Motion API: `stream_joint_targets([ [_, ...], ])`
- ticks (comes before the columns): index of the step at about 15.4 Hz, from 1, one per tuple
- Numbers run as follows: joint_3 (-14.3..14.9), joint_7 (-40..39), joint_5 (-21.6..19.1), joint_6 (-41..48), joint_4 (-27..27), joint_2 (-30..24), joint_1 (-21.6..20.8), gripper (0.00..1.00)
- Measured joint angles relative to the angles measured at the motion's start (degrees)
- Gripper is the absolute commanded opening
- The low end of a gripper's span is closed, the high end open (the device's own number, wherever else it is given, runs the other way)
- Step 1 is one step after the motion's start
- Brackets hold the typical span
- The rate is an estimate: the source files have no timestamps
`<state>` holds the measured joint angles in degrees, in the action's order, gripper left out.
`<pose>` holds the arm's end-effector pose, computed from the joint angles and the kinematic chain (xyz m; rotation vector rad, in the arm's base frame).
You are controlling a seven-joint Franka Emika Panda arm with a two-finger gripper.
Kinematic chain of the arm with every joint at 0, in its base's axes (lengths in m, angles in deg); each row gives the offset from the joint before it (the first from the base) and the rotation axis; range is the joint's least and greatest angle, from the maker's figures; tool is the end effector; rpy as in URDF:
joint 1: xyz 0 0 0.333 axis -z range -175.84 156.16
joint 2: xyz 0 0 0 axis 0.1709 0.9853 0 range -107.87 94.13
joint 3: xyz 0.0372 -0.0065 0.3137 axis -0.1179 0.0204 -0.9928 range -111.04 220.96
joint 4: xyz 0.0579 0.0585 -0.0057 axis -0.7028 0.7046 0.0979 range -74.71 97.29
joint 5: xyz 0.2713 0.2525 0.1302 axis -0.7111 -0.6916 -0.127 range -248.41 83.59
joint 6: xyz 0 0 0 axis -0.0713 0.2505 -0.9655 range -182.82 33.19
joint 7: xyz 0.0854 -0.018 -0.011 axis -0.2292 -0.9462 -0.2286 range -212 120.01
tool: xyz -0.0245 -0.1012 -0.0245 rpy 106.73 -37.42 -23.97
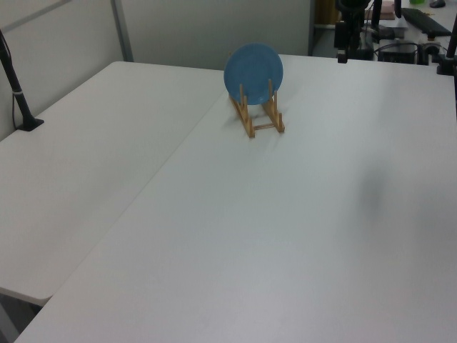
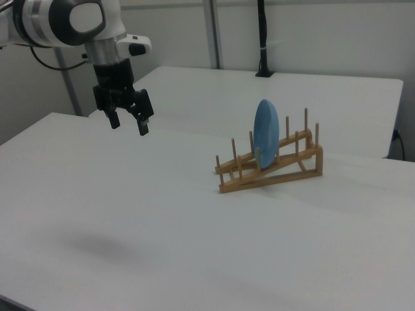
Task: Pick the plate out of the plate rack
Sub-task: 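Move the gripper toward the rim of the blue plate in the rack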
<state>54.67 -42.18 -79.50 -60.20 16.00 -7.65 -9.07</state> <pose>0.5520 -0.0099 0.5969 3.0877 -0.1113 -0.0394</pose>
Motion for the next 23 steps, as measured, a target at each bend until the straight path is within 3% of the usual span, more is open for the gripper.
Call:
stream_joint_targets([
  [12,-0.01,0.0,0.0,-1.07,-0.14,0.04,0.46,1.0],
  [17,-0.01,-0.97,0.0,-11.59,-0.29,2.02,3.62,1.0],
  [23,0.03,-1.18,0.94,-27.17,-3.86,10.11,9.31,1.0],
])
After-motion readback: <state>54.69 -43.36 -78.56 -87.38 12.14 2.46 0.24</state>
